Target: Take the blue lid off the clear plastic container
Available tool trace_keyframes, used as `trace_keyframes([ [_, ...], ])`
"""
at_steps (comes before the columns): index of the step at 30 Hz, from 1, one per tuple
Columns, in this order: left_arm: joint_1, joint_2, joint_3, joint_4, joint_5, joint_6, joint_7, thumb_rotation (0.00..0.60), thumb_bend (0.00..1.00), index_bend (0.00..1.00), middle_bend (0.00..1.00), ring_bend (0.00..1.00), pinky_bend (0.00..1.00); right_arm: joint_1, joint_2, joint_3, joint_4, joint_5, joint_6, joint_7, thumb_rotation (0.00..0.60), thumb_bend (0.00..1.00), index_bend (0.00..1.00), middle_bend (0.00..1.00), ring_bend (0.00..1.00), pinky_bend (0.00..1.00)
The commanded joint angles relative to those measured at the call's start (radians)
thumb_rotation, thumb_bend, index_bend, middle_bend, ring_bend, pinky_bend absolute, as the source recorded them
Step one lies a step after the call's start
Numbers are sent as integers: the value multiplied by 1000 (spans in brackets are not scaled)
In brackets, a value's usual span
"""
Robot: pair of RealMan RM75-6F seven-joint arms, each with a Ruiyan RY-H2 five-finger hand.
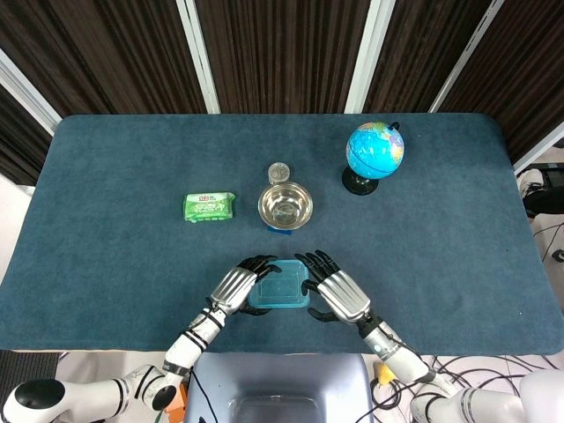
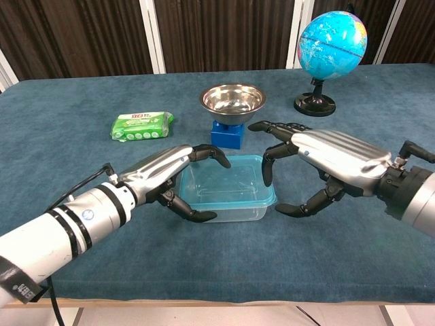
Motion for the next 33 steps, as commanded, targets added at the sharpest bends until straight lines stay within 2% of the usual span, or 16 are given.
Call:
trace_keyframes([
  [1, 2, 1, 3, -3, 4, 5, 2, 600, 235, 410, 314, 144, 248, 5, -19, 8, 10, 17, -14, -12, 600, 194, 518, 0, 0, 0],
  [33, 6, 26, 9, -36, -3, -8, 20, 600, 247, 407, 326, 157, 249, 33, -63, 39, -2, 73, -40, -60, 600, 195, 533, 0, 0, 0],
])
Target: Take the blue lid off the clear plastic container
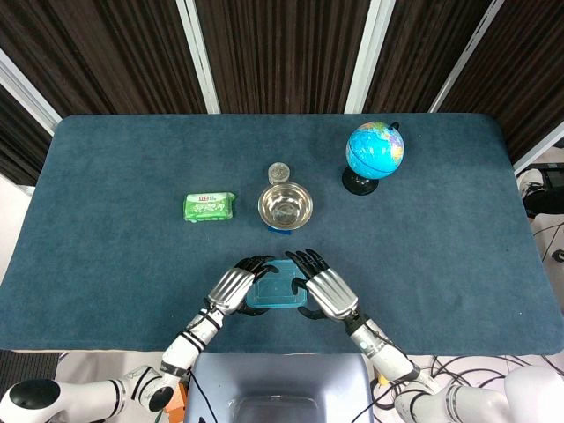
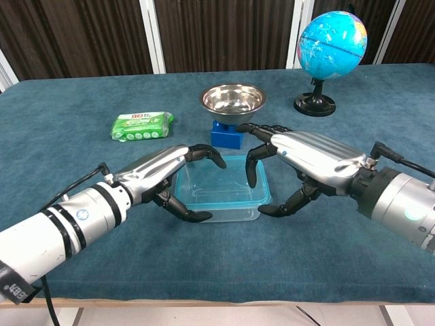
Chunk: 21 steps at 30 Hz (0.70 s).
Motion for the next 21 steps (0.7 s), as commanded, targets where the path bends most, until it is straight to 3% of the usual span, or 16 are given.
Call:
trace_keyframes([
  [1, 0, 4, 1, -5, -1, -3, 4, 600, 247, 406, 326, 158, 249, 2, 0, 3, -6, 4, -1, -7, 600, 195, 533, 0, 0, 0],
  [21, 4, 30, 11, -14, 7, -6, -3, 600, 263, 396, 369, 166, 215, 11, 18, 17, -47, 24, 2, -55, 600, 205, 529, 0, 0, 0],
])
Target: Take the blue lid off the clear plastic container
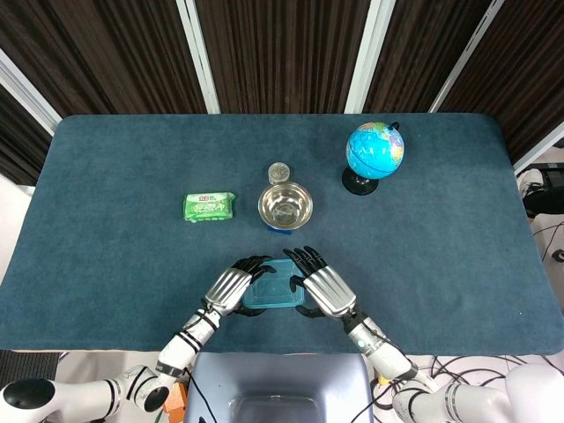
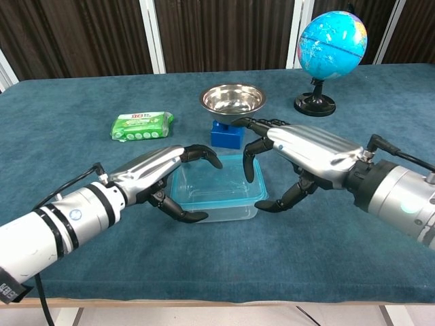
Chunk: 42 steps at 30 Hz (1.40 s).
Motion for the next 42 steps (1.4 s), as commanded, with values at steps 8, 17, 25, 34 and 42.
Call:
trace_keyframes([
  [8, 1, 6, 11, -3, 8, -8, -18, 600, 262, 390, 410, 183, 236, 0, 22, 9, -35, 4, 12, -1, 600, 204, 531, 0, 0, 0],
  [17, 6, 7, 24, 5, 12, -15, -31, 600, 286, 383, 574, 277, 255, 0, 29, 6, -36, 15, 5, 14, 600, 205, 533, 0, 0, 0],
  [25, 14, 10, 41, 21, 40, -2, -70, 600, 330, 360, 647, 338, 269, -1, 36, -2, -41, 15, 2, 30, 600, 204, 531, 0, 0, 0],
  [34, 12, 11, 47, 36, 51, -6, -81, 600, 364, 351, 672, 346, 270, -2, 48, -6, -61, 6, 9, 26, 600, 205, 530, 0, 0, 0],
  [42, 17, 19, 65, 20, 76, 10, -80, 600, 364, 352, 679, 358, 285, 13, 19, 7, -30, 18, -7, 11, 600, 205, 532, 0, 0, 0],
])
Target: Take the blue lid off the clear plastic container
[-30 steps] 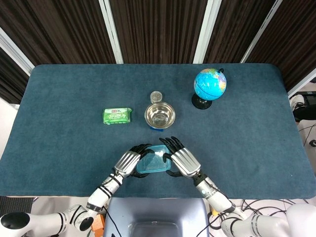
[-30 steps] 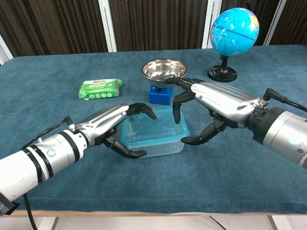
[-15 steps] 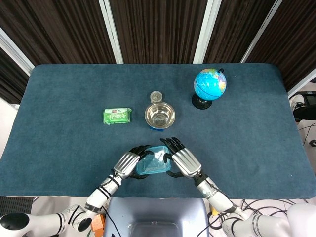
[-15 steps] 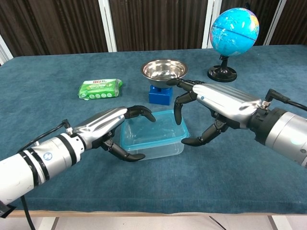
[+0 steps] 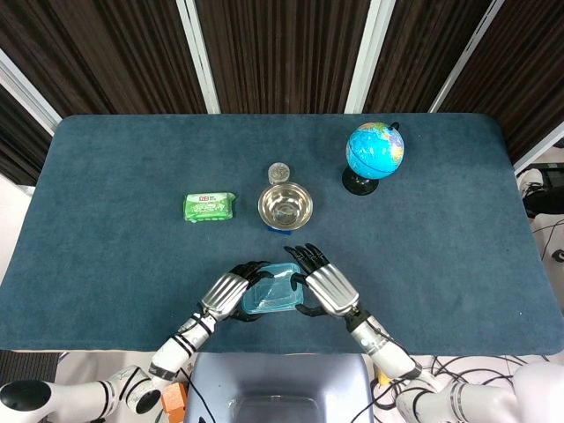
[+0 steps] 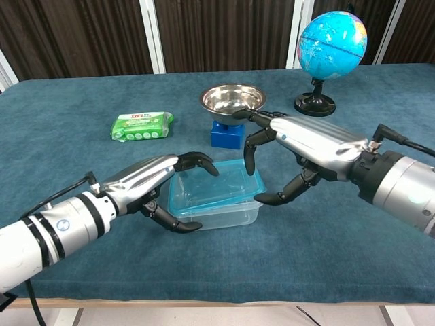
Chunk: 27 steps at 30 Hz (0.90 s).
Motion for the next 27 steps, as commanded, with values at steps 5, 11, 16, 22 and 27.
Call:
trace_keyframes([
  [5, 6, 13, 6, -14, 6, 7, 4, 600, 362, 351, 685, 365, 299, 12, -32, 1, 45, -29, 20, 6, 600, 222, 538, 0, 0, 0],
  [11, 12, 27, 8, -24, 9, 17, -1, 600, 361, 352, 693, 372, 306, 20, -50, 5, 73, -56, 45, 25, 600, 251, 554, 1, 0, 0],
  [16, 17, 39, 9, -32, 9, 18, -9, 600, 362, 354, 699, 378, 311, 28, -62, 1, 104, -77, 56, 17, 600, 274, 560, 4, 0, 0],
  [22, 20, 53, 12, -38, 15, 22, -21, 600, 362, 356, 702, 386, 325, 36, -90, -3, 162, -93, 68, 50, 600, 327, 574, 12, 0, 0],
  [27, 23, 66, 14, -48, 22, 29, -27, 600, 362, 357, 703, 390, 330, 46, -115, -5, 207, -116, 87, 77, 600, 373, 587, 21, 0, 0],
])
